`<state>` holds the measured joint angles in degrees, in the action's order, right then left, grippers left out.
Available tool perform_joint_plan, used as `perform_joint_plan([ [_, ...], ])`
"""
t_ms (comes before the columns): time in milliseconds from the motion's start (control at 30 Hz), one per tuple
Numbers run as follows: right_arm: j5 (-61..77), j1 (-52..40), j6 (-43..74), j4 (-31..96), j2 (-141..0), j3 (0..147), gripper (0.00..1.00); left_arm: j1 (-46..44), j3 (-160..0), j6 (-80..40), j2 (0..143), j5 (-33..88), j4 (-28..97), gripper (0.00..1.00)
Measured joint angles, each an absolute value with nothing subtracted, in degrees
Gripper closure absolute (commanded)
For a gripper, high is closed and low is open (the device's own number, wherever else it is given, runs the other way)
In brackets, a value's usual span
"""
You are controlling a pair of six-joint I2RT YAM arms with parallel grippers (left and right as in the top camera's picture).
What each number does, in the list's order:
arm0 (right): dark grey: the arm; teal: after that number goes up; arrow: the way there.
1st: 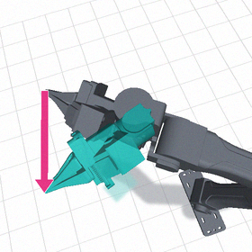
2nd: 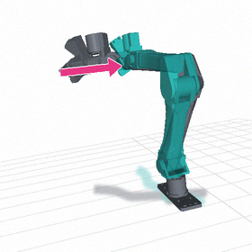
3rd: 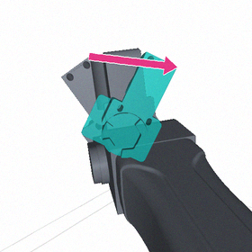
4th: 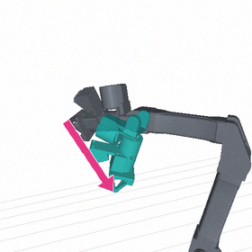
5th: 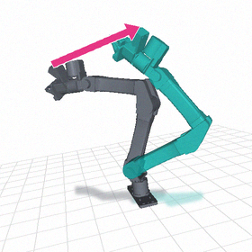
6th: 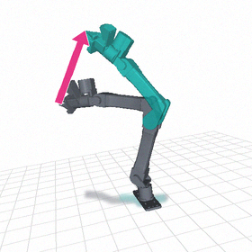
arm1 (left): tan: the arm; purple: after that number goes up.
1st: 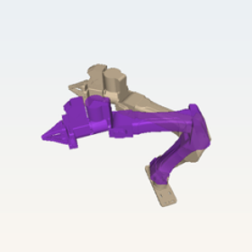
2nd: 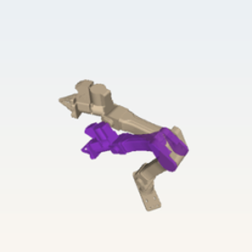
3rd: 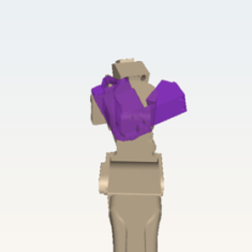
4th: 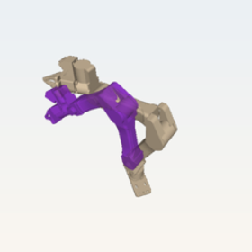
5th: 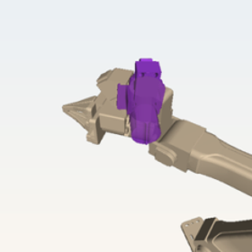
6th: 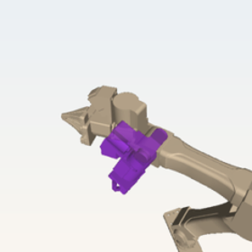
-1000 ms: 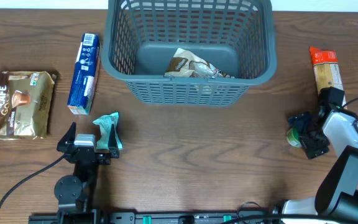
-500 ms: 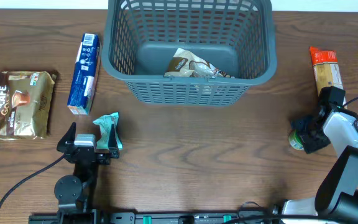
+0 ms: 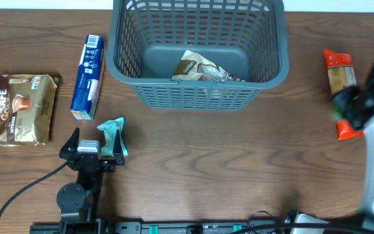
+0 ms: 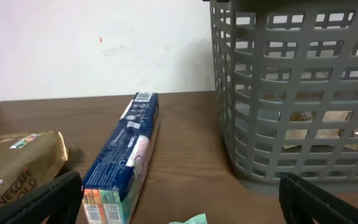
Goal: Pack container
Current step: 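Carry the jar into the basket and release it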
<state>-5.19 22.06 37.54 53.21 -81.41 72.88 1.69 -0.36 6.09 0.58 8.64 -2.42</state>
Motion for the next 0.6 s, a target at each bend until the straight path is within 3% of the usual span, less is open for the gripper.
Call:
perform_joint_plan([
  [267,0.95,17.82,26.81,56.62,-73.52,95.55,0.99,1.69,-0.36,6.09,0.58,8.64,-2.39,0.02],
  [600,6.48,-2.81,11.99,55.94,-73.25,103.24,0.98,1.69,-0.36,6.09,0.60,8.64,-2.42,0.01],
])
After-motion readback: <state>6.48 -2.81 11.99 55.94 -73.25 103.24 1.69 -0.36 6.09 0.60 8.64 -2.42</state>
